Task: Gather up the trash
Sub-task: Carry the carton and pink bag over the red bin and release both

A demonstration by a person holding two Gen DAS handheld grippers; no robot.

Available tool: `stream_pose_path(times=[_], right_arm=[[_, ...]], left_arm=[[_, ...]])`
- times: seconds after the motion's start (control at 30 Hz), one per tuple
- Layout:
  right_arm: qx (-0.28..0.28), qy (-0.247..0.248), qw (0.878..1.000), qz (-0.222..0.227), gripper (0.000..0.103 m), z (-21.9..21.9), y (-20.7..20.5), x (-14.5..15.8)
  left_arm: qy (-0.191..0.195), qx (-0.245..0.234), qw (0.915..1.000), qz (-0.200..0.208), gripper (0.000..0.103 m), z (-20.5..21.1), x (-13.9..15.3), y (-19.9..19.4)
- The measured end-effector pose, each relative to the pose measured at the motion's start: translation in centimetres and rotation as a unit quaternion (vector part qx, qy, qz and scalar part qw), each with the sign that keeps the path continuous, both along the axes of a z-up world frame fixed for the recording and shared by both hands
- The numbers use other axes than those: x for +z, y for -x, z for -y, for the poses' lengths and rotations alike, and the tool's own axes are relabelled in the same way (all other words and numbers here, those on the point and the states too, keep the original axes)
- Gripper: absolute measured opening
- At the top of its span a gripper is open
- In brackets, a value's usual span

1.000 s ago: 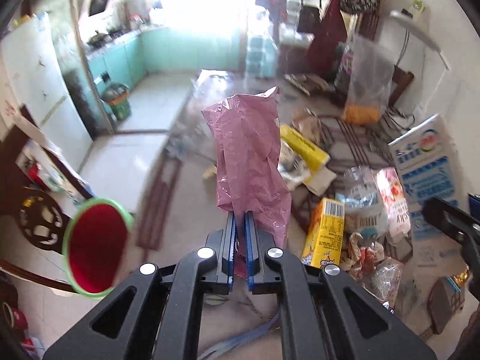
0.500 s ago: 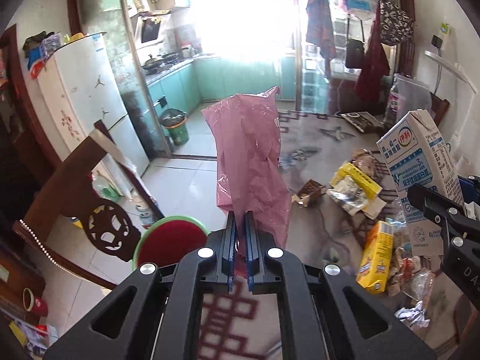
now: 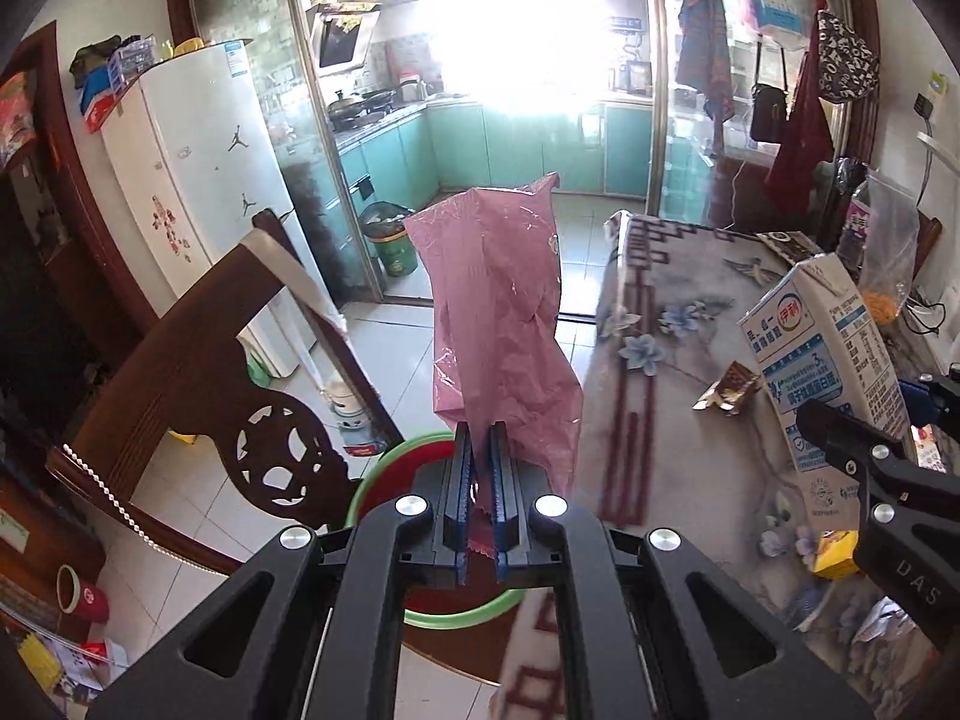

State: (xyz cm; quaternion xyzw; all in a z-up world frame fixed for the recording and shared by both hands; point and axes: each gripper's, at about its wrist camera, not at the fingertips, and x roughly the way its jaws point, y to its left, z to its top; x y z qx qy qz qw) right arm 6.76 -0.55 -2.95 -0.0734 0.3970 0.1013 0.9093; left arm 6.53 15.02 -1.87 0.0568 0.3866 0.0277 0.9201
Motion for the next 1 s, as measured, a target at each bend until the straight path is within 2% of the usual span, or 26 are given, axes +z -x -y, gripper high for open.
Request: stream_pose_path(times=[0.37,0.6,0.8,1.0], right_arm=[[0.010,0.001,0.999,-0.046,0.037,-7.8,-3.6,-3.1],[0.015,-0.013,0.997,-0.080,0.037,-10.5,-5.8,-5.2],[0.007,-0.044,0.992,-0.118,0.037,-11.6,-8.0,-7.6],[-0.006,-0.046,0.991,-0.122,0.039,-12.1,-8.9,-8.3]], left_arm=[[0.013,0.011,0.9996,-0.024,0.003,-7.7,-2.5,-3.7],[0.024,0.010,0.9989,-0.039,0.003,-10.4,-4.0,-5.6],[0.033,0.007,0.9971,-0.068,0.004,-11.9,-6.0,-7.1],[0.039,0.003,0.9953,-0.089,0.017,-12.6,-7.5,-7.9]])
